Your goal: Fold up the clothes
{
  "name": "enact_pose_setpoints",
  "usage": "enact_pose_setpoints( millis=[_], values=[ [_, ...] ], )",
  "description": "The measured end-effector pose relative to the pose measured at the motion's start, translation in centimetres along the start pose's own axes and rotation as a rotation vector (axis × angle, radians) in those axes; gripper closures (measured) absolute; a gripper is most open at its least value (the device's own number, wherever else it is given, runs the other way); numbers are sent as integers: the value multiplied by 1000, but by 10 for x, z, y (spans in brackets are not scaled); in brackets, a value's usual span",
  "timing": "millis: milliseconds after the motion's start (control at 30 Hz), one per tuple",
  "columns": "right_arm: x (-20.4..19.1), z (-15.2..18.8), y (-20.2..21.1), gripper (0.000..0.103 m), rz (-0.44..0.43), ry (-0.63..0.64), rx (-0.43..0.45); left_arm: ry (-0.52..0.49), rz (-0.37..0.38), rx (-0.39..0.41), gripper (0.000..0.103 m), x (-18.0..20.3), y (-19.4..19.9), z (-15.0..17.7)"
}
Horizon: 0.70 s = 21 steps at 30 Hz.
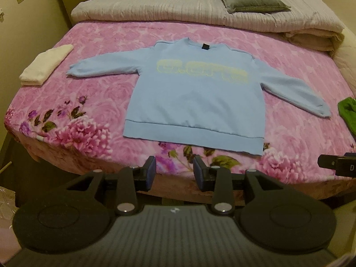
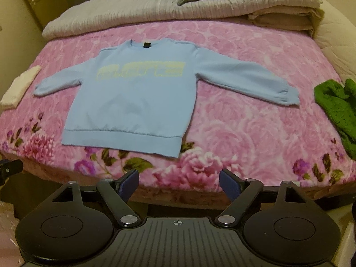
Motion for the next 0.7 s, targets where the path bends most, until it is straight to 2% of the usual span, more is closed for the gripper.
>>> enact_pose_setpoints(
  millis=[333,700],
  values=[
    [-8,6,4,20,6,36,-9,-7,-5,-7,71,3,1,6],
    [-15,-3,4,20,-13,72,5,24,-32,4,71,-7,3,3]
  ],
)
Point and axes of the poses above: each gripper's, at about its wrist camera, not at the fingertips, and y roughly against the way its jaws point, x to its right, z to its underside, the point moved 6 cm from there along -y, roughly the way its jaws point, and after that the axes turned 2 degrees about y, right-handed, at the moved point
